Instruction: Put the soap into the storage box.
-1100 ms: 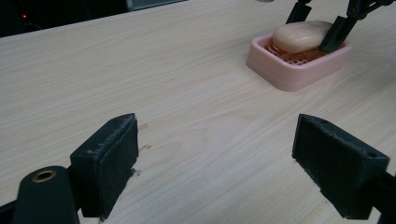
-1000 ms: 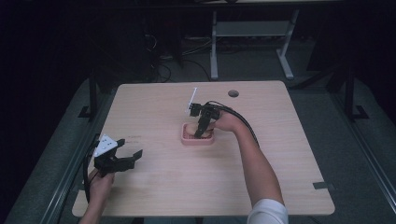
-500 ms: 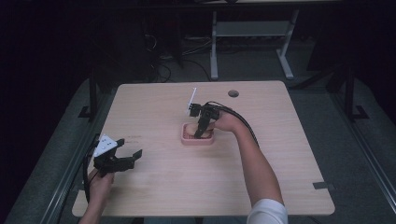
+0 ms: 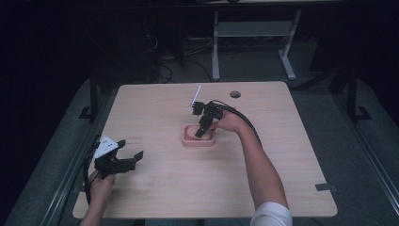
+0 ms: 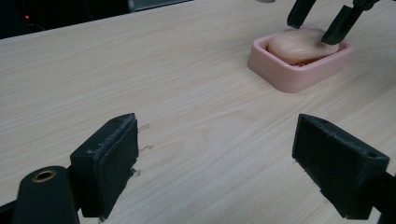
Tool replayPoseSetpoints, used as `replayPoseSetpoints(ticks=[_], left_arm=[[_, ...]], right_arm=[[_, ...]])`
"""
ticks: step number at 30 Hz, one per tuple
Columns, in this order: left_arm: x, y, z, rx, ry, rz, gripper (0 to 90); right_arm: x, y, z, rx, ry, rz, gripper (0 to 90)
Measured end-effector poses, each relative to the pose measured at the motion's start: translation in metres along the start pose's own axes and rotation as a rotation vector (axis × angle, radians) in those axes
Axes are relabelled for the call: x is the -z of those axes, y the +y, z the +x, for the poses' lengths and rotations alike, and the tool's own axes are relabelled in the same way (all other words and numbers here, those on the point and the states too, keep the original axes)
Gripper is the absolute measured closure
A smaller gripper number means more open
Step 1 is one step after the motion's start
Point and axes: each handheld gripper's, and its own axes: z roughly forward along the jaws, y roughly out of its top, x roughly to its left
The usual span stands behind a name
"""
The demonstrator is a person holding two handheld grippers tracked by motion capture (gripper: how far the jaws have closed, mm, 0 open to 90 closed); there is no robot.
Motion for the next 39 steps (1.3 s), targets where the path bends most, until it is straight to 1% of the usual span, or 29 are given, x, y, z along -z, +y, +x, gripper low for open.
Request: replayPoseSetpoints(ticks=[2, 5, 10, 14, 17, 25, 31, 33, 39], left_arm=[[0.0, 0.0, 0.0, -0.001, 0.0, 0.002, 14.2], [0.0, 0.0, 0.0, -0.003, 0.0, -0.001, 14.2], [-0.001, 0.0, -0.001, -0.003, 0.0, 0.0, 14.2], [-0.001, 0.0, -0.001, 0.001, -0.001, -0.002, 14.2], [-0.001, 0.0, -0.001, 0.001, -0.002, -0.002, 14.2], [-0.001, 0.0, 0.0, -0.004, -0.001, 0.002, 14.2], [-0.001, 0.0, -0.001, -0.001, -0.001, 0.001, 14.2], [-0.001, 0.0, -0.001, -0.002, -0.002, -0.001, 14.2], [-0.001, 0.0, -0.002, -0.003, -0.002, 0.001, 14.2]], right_arm=[[0.002, -0.002, 0.0, -0.006, -0.006, -0.007, 29.2], [0.003, -0.004, 0.001, -0.01, -0.005, -0.001, 29.0], [0.008, -0.013, 0.001, -0.023, -0.011, -0.031, 27.8], [0.009, -0.018, 0.002, -0.023, -0.016, -0.027, 27.0], [0.011, -0.022, 0.003, -0.031, -0.015, -0.04, 27.0], [0.016, -0.027, 0.005, -0.03, -0.025, -0.036, 26.8], [0.017, -0.035, 0.007, -0.037, -0.029, -0.036, 26.5], [0.017, -0.038, 0.007, -0.04, -0.033, -0.028, 26.5], [0.021, -0.047, 0.01, -0.048, -0.038, -0.044, 26.6]])
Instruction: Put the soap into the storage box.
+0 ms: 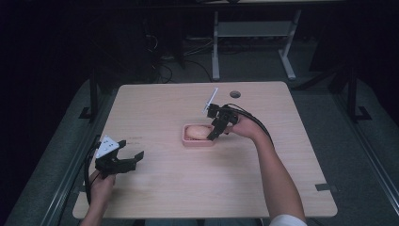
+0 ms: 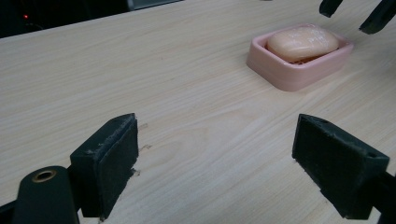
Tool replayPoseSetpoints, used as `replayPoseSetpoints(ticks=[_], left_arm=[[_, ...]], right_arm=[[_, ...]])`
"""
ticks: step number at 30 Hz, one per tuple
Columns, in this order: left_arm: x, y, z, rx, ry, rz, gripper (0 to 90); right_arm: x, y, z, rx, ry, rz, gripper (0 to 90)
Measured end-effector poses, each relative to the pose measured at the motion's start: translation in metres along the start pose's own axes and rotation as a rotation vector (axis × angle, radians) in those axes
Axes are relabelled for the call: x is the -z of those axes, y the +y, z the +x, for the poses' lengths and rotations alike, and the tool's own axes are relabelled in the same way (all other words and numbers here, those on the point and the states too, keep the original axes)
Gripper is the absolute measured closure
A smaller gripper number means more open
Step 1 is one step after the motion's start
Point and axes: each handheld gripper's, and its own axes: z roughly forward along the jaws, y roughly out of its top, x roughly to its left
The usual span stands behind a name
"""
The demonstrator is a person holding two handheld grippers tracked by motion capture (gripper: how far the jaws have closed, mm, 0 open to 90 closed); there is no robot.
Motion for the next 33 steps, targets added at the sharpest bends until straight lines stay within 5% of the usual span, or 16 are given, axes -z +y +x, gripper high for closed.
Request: replayPoseSetpoints(ticks=[18, 33], left_arm=[[0.0, 0.0, 0.0, -0.006, 0.002, 0.007, 14.2], [-0.001, 0.0, -0.001, -0.007, -0.002, 0.005, 14.2]], right_arm=[[0.008, -0.011, 0.008, -0.001, -0.019, -0.016, 25.8], [0.013, -0.042, 0.022, -0.025, -0.033, -0.038, 25.3]])
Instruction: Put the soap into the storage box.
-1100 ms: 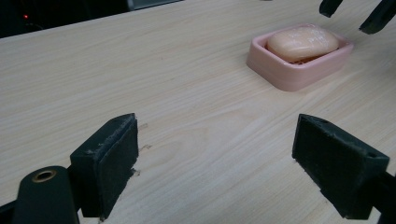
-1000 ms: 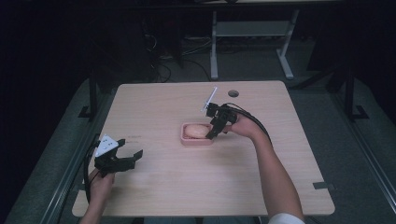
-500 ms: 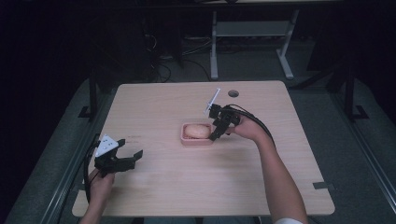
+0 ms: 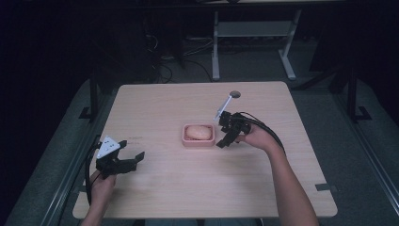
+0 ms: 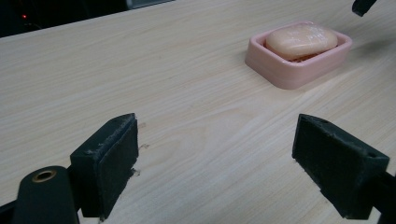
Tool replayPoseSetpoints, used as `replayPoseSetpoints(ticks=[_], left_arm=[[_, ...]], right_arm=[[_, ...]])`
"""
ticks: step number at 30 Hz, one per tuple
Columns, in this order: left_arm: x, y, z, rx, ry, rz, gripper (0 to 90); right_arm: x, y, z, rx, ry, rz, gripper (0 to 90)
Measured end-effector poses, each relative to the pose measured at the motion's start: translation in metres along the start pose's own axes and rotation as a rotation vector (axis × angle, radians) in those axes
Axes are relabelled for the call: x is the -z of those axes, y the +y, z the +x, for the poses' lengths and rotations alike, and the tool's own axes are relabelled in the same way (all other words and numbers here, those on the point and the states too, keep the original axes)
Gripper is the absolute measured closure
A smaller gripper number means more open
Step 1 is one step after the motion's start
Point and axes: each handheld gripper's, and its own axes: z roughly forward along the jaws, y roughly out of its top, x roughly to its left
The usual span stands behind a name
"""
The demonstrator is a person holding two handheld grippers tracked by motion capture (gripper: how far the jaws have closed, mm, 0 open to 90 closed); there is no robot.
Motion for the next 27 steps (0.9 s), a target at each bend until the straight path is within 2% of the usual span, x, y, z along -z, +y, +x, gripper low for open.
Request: replayPoseSetpoints(ticks=[9, 11, 19, 21, 24, 27], left_arm=[[0.0, 0.0, 0.0, -0.005, 0.0, 0.004, 14.2], [0.0, 0.0, 0.0, 0.002, 0.004, 0.003, 14.2], [0.0, -0.001, 0.0, -0.004, 0.002, 0.006, 14.2], [0.0, -0.001, 0.0, -0.004, 0.001, 0.006, 14.2], [0.0, -0.001, 0.0, -0.004, 0.001, 0.006, 14.2], [0.0, -0.001, 0.0, -0.005, 0.001, 0.007, 14.2]], right_arm=[[0.003, -0.013, 0.003, -0.02, -0.005, 0.007, 25.1], [0.005, -0.016, 0.005, -0.012, -0.014, 0.0, 25.2], [0.009, -0.031, 0.006, -0.036, -0.018, -0.016, 25.1], [0.01, -0.035, 0.007, -0.047, -0.015, 0.001, 24.9], [0.012, -0.04, 0.007, -0.045, -0.02, -0.026, 24.9], [0.011, -0.045, 0.008, -0.049, -0.023, -0.021, 24.9]])
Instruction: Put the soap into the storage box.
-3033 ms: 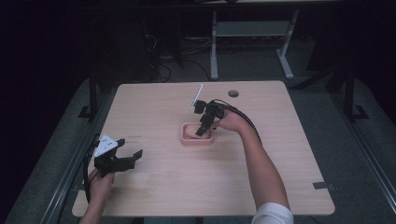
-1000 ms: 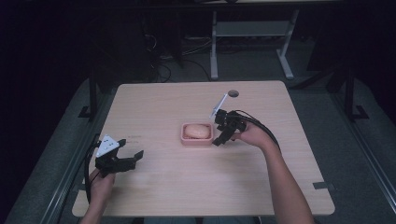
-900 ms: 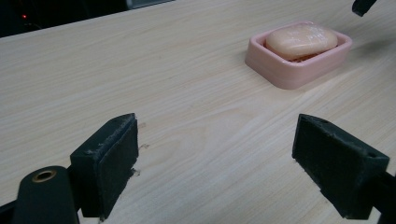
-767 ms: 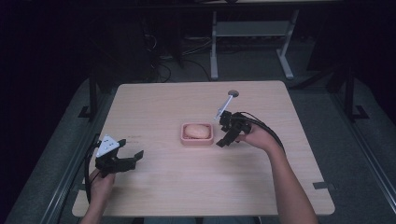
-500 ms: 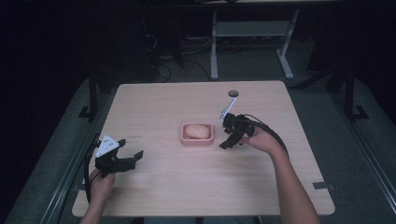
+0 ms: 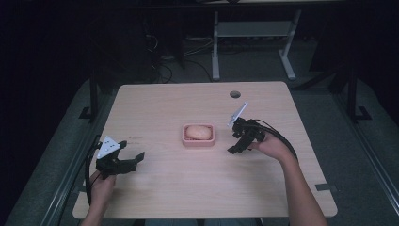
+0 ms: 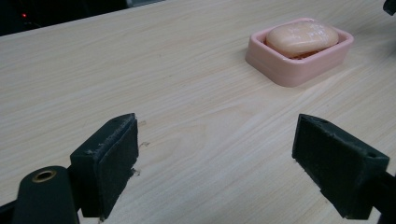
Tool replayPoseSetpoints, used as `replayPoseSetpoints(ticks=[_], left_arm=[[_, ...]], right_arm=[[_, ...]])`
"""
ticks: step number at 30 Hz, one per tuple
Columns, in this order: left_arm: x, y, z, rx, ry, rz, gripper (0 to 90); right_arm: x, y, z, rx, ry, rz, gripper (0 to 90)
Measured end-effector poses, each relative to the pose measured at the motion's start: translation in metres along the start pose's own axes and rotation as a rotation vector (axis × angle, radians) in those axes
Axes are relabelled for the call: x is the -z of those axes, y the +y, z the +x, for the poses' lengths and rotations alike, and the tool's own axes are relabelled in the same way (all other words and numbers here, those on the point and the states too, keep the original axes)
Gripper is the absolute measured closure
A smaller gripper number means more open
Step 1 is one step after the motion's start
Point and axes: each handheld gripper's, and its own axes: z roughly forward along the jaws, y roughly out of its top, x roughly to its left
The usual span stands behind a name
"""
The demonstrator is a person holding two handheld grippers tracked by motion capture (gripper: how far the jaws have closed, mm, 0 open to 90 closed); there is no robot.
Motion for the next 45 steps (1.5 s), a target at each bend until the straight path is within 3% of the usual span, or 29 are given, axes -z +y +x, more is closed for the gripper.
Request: replayPoseSetpoints(ticks=[5, 9, 23, 45], left_arm=[[0.0, 0.0, -0.001, 0.002, 0.0, -0.001, 14.2], [0.0, 0.0, -0.001, 0.003, 0.0, 0.001, 14.2], [0.001, 0.0, -0.001, -0.01, 0.001, 0.015, 14.2], [-0.001, -0.001, -0.002, -0.019, -0.003, 0.022, 14.2]], right_arm=[[-0.001, -0.007, 0.002, -0.011, 0.0, 0.021, 24.9], [0.001, -0.013, 0.003, -0.017, -0.001, -0.006, 24.9], [0.0, -0.036, 0.008, -0.045, 0.0, 0.001, 24.7], [0.01, -0.074, 0.023, -0.088, -0.033, -0.054, 25.1]])
